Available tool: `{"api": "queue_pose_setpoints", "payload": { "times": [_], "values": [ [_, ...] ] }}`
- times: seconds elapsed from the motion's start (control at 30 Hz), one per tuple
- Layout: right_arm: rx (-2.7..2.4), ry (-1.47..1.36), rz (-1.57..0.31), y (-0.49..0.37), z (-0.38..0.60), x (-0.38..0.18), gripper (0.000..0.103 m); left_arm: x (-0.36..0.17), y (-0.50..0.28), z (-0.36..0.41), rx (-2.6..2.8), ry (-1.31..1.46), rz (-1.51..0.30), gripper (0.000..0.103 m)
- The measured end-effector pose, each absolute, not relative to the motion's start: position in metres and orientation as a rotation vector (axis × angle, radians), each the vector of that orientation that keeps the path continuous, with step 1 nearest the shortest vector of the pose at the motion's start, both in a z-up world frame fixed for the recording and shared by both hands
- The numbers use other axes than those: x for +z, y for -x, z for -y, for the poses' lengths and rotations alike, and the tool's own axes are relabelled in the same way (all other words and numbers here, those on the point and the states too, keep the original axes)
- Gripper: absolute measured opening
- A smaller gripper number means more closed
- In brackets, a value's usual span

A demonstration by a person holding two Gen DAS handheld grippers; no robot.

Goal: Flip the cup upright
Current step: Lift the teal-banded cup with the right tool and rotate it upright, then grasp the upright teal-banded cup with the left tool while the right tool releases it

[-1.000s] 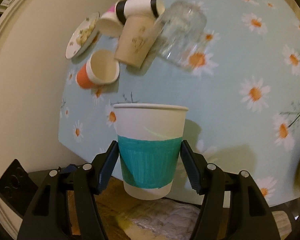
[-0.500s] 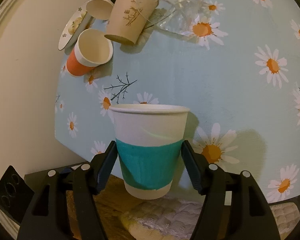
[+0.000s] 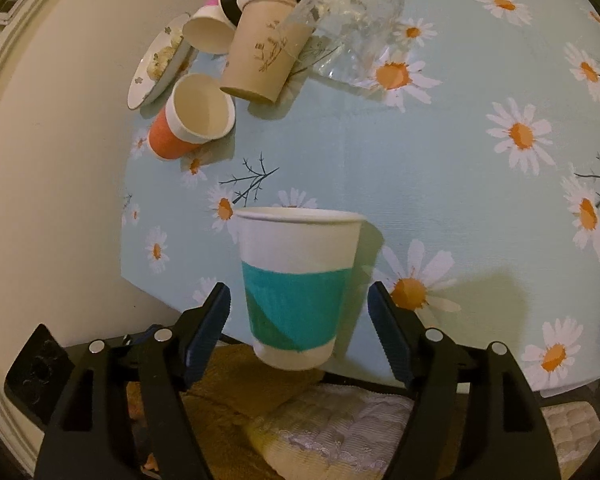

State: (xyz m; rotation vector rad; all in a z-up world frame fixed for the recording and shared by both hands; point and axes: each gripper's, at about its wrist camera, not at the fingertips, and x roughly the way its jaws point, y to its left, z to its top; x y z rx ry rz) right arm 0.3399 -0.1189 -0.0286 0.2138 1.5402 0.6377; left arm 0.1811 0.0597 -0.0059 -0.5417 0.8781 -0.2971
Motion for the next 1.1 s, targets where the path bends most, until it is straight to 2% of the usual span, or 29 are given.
{"api": "queue_pose_setpoints", "payload": {
  "times": [0.37, 0.7, 0.9, 1.1],
  "values": [
    [0.598, -0.326, -1.339, -0.316, 0.197, 0.028, 0.071, -0.009, -0.225, -0.048, -0.278, 0.576, -0.964, 0.096],
    [0.685, -0.414, -1.271, -0.273, 0.227, 0.028, 0.071, -0.025, -0.276, -0.022, -0.239, 0.562, -1.138, 0.096],
    [0.728, -0.45, -1.261, -0.258, 0.233, 0.018, 0.071, -0.031, -0.293, -0.006, -0.195, 0.437, -1.223, 0.091],
    [0.76, -0.491, -1.292, -0.253, 0.239, 0.004, 0.071, -0.04, -0.307, 0.004, -0.174, 0.365, -1.261, 0.075]
  ]
}}
